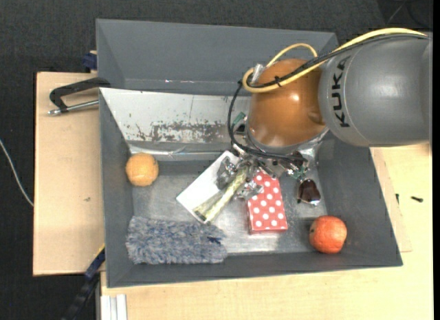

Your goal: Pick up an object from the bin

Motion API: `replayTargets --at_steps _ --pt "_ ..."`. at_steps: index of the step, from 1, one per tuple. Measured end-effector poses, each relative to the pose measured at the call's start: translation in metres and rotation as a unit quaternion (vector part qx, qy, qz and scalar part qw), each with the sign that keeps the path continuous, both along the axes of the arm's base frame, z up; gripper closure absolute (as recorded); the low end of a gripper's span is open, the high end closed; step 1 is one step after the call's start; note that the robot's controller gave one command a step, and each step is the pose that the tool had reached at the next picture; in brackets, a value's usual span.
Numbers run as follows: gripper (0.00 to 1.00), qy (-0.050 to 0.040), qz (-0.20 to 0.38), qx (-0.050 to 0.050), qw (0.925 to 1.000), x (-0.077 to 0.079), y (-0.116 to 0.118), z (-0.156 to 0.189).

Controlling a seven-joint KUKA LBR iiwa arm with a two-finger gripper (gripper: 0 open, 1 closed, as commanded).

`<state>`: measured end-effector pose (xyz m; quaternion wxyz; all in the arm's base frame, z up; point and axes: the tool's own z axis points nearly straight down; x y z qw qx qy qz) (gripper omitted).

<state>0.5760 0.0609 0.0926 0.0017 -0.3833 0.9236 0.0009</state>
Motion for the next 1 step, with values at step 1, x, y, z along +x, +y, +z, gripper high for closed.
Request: replayTargets --at_steps 1 --pt "1.00 -0.0019 0.000 0.001 1.0000 0.0008 0.0013 0.0109"
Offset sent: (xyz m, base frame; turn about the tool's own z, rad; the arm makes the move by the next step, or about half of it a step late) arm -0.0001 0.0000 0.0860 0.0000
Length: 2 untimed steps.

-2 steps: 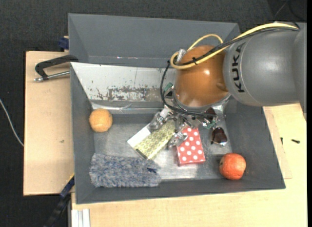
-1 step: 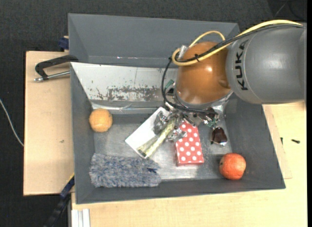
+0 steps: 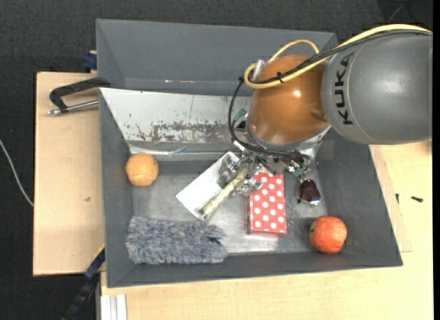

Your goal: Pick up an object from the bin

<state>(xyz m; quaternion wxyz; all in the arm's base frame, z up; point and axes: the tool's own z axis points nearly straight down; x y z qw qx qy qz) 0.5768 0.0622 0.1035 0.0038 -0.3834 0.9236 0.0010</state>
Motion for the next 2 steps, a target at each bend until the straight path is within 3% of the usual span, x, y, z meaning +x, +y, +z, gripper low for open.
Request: replayTargets --at_steps 2 --pt "1.00 0.0007 -0.001 0.000 1.0000 0.000 0.000 0.034"
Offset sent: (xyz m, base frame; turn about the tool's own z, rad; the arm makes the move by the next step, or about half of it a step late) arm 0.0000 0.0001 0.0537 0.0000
